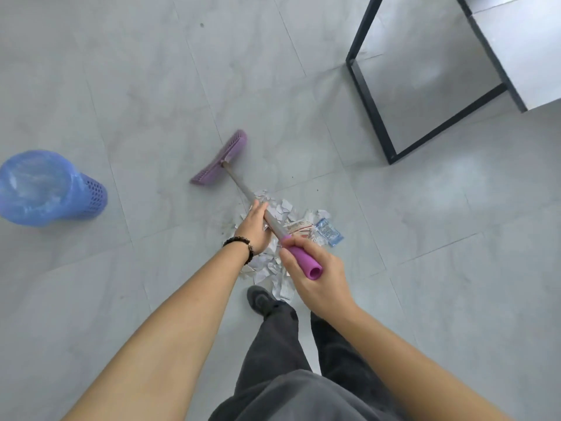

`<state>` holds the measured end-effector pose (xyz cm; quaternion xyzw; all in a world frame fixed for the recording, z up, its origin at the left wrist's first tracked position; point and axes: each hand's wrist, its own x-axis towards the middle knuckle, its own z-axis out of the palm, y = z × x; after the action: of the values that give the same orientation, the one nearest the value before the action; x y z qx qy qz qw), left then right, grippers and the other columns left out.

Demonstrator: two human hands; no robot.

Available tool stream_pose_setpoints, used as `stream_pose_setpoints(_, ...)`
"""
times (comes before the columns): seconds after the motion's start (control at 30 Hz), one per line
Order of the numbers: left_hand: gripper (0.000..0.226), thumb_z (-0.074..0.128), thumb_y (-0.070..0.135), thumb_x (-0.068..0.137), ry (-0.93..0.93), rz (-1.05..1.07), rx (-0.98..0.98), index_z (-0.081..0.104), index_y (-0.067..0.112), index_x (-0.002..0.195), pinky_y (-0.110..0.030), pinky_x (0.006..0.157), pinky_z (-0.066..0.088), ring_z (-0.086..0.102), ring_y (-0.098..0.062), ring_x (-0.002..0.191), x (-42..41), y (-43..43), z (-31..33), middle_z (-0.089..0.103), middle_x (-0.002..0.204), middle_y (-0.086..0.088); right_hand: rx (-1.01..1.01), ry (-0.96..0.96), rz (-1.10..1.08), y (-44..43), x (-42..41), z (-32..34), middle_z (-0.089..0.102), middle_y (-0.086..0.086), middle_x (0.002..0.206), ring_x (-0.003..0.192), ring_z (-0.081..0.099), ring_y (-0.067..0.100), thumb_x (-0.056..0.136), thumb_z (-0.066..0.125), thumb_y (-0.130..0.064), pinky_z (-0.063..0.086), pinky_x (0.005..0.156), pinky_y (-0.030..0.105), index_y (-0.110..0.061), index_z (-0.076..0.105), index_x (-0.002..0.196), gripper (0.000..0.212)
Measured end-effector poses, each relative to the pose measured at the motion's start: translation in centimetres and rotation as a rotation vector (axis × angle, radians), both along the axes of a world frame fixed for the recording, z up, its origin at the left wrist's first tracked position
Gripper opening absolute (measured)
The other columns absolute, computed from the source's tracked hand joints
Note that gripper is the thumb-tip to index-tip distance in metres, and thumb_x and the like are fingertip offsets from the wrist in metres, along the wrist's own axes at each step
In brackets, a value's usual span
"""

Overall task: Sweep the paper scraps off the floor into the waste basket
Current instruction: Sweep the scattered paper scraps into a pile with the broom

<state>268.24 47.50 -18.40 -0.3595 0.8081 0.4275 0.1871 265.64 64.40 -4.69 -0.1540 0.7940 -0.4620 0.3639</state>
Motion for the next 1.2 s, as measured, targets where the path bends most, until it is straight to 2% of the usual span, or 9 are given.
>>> stream_pose_setpoints(0.1,0.058,0.048,0.02,0.098,0.033,-0.09,0.044,0.027,0.022,0.152,-0.032,0.117,0.022,0.02,-0.018,0.148,0.2,4.0,-0.1,0.011,0.163,0.0,0.072,0.05,-0.074,3.4,-0.5,1.6,0.072,-0.012,0.087,0.077,0.066,0.006,0.091,0.069,-0.033,0.049,0.068,0.014,-0.031,0.073,0.099,0.009)
stream_pose_setpoints(0.23,0.051,0.05,0.029,0.098,0.138,-0.155,0.123,0.037,0.025,0.147,-0.034,0.117,0.023,0.025,-0.018,0.146,-1.7,8.4,1.6,0.021,0.161,0.0,0.094,0.059,-0.247,7.6,-3.5,4.7,0.072,-0.001,0.076,0.066,0.061,0.016,0.086,0.069,-0.016,0.049,0.062,0.029,-0.029,0.077,0.083,0.015)
stream_pose_setpoints(0.33,0.039,0.05,0.03,0.098,0.212,-0.229,0.084,0.047,0.021,0.135,-0.033,0.108,0.033,0.042,-0.021,0.131,-3.5,10.2,3.1,0.045,0.142,0.001,0.068,0.007,-0.35,9.3,-6.1,6.5,0.072,0.006,0.08,0.08,0.066,0.031,0.082,0.07,-0.017,0.059,0.075,0.045,-0.024,0.078,0.078,0.011)
stream_pose_setpoints(0.4,0.028,0.049,0.031,0.098,0.232,-0.259,0.029,0.05,0.024,0.126,-0.034,0.101,0.038,0.047,-0.022,0.118,-4.8,10.6,3.9,0.052,0.127,0.004,0.009,-0.033,-0.399,9.6,-7.6,7.3,0.074,0.007,0.083,0.089,0.069,0.035,0.081,0.072,-0.016,0.058,0.084,0.053,-0.018,0.078,0.077,0.008)
stream_pose_setpoints(0.6,0.02,0.05,0.033,0.098,0.264,-0.257,-0.176,0.053,0.023,0.115,-0.035,0.09,0.043,0.049,-0.02,0.111,-9.0,8.5,7.0,0.059,0.114,0.003,-0.212,-0.129,-0.458,7.9,-12.8,10.1,0.07,0.018,0.082,0.092,0.072,0.036,0.079,0.073,-0.005,0.059,0.087,0.05,-0.011,0.074,0.072,0.009)
stream_pose_setpoints(0.77,0.017,0.051,0.032,0.098,0.3,-0.151,-0.298,0.051,0.024,0.112,-0.038,0.087,0.045,0.051,-0.02,0.108,-13.3,5.6,10.5,0.061,0.111,0.004,-0.396,-0.149,-0.388,5.7,-19.6,12.3,0.067,0.034,0.097,0.089,0.07,0.041,0.085,0.07,-0.002,0.059,0.084,0.052,-0.007,0.07,0.078,0.009)
stream_pose_setpoints(0.93,0.016,0.052,0.026,0.098,0.375,-0.037,-0.568,0.054,0.021,0.113,-0.034,0.08,0.046,0.055,-0.021,0.099,-20.3,2.7,16.0,0.061,0.105,0.003,-0.543,-0.184,-0.27,2.7,-29.8,16.0,0.072,0.026,0.099,0.095,0.071,0.041,0.091,0.068,-0.01,0.06,0.084,0.051,-0.012,0.069,0.084,0.007)
stream_pose_setpoints(1.1,0.02,0.06,0.02,0.093,0.448,-0.044,-0.907,0.054,0.023,0.112,-0.033,0.056,0.047,0.06,-0.021,0.084,-28.3,-0.2,22.6,0.063,0.088,0.004,-0.643,-0.095,-0.255,-1.1,-40.1,20.7,0.076,0.017,0.089,0.087,0.075,0.031,0.094,0.066,-0.029,0.062,0.077,0.048,-0.01,0.064,0.095,0.019)
stream_pose_setpoints(1.2,0.035,0.07,0.012,0.084,0.454,-0.093,-1.052,0.046,0.024,0.108,-0.026,0.041,0.035,0.061,-0.021,0.066,-31.4,-2.6,25.9,0.061,0.076,0.005,-0.69,0.0,-0.224,-3.8,-43.7,23.2,0.076,0.015,0.086,0.083,0.076,0.028,0.095,0.063,-0.037,0.063,0.072,0.045,-0.011,0.064,0.096,0.026)
